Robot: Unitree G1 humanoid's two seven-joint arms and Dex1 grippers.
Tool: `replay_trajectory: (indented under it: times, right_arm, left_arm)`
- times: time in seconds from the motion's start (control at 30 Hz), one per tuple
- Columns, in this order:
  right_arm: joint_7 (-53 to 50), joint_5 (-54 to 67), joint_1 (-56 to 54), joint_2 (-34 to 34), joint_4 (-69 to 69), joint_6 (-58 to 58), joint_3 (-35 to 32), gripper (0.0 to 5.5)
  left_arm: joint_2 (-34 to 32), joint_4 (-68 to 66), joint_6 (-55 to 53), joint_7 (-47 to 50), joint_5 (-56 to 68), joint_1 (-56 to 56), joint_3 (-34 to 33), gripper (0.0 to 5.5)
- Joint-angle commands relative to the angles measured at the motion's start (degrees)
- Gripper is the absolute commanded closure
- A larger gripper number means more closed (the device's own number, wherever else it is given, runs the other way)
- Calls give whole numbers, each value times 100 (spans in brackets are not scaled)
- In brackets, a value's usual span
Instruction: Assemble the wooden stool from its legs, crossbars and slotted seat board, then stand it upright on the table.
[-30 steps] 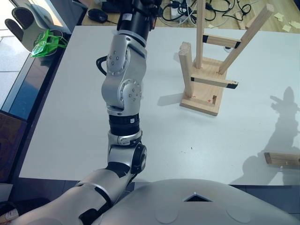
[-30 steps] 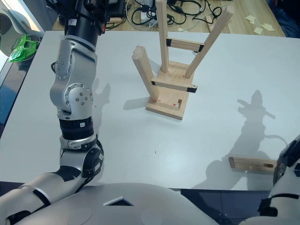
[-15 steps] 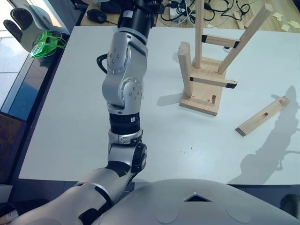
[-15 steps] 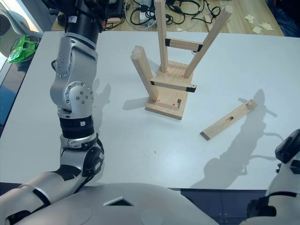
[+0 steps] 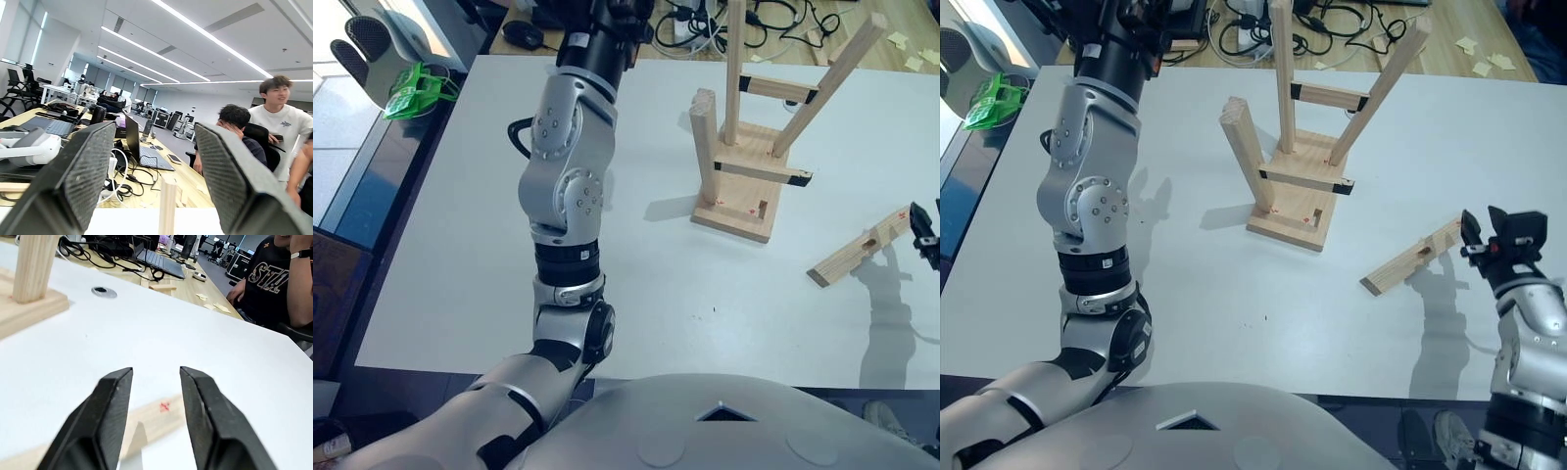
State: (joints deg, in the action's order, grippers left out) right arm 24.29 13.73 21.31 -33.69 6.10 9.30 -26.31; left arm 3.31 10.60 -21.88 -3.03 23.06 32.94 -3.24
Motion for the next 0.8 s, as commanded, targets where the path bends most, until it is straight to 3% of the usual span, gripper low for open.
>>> replay_trajectory:
  times: [0.03, 0.17, 0.27, 0.4, 0.6, 0.8]
  right_arm:
    - [250, 174, 725, 99, 686, 300, -142, 311]
    - [42, 1061, 108, 99, 777, 1875, -323, 234]
    - [-648, 1814, -923, 91, 404, 3871, -607, 178]
    - [-1724, 2203, -1985, 391, 819, 5389, -905, 120]
    - [-3226, 1641, -2874, 1170, 1841, 7486, -1068, 16]
    - [-3625, 907, -3036, 1595, 2790, 8239, -1157, 13]
  left_arm:
    - [38, 112, -113, 70, -52, -207, 69, 251]
    - [94, 82, -86, 120, -73, -269, 91, 251]
    - [113, 58, -75, 133, -82, -250, 81, 251]
    - [118, 45, -7, 142, -97, -259, 41, 251]
    - [199, 21, 89, 147, -90, -280, 50, 251]
    - [221, -26, 164, 137, -118, -311, 27, 251]
